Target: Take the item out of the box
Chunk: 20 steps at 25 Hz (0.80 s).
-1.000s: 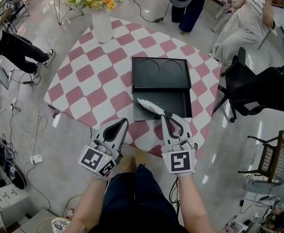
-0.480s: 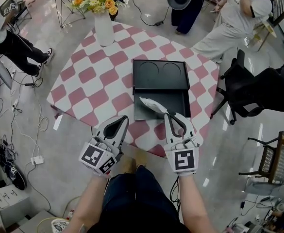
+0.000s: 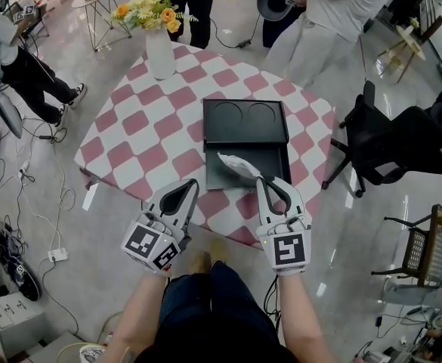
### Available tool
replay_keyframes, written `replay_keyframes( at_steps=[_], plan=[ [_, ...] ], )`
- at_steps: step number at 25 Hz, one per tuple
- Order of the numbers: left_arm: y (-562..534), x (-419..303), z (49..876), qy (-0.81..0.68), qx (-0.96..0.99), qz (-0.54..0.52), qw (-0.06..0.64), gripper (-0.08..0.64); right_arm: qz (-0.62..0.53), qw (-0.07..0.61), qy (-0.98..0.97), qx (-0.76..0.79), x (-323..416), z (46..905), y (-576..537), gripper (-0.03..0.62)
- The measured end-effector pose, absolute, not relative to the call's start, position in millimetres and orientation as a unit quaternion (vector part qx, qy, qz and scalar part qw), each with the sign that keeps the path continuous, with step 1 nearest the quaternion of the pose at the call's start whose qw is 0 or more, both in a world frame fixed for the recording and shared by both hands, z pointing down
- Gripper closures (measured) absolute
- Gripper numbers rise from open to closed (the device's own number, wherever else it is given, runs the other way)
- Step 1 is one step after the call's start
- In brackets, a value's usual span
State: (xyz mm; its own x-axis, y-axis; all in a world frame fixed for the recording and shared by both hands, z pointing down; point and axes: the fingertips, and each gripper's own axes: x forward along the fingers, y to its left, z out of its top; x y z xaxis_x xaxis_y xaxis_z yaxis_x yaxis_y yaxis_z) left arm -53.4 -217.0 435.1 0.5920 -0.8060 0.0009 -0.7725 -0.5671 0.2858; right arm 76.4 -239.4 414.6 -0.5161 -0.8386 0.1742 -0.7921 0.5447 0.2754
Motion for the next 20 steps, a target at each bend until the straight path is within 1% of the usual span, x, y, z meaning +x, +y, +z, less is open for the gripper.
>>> replay_keyframes(
  at_steps=[20],
  plan=[
    [-219,-56,405,-0.45,0.884,-0.074,0.106,0.552,-0.077,0.122,-0.865,0.48,86,389,-232,0.586]
  ],
)
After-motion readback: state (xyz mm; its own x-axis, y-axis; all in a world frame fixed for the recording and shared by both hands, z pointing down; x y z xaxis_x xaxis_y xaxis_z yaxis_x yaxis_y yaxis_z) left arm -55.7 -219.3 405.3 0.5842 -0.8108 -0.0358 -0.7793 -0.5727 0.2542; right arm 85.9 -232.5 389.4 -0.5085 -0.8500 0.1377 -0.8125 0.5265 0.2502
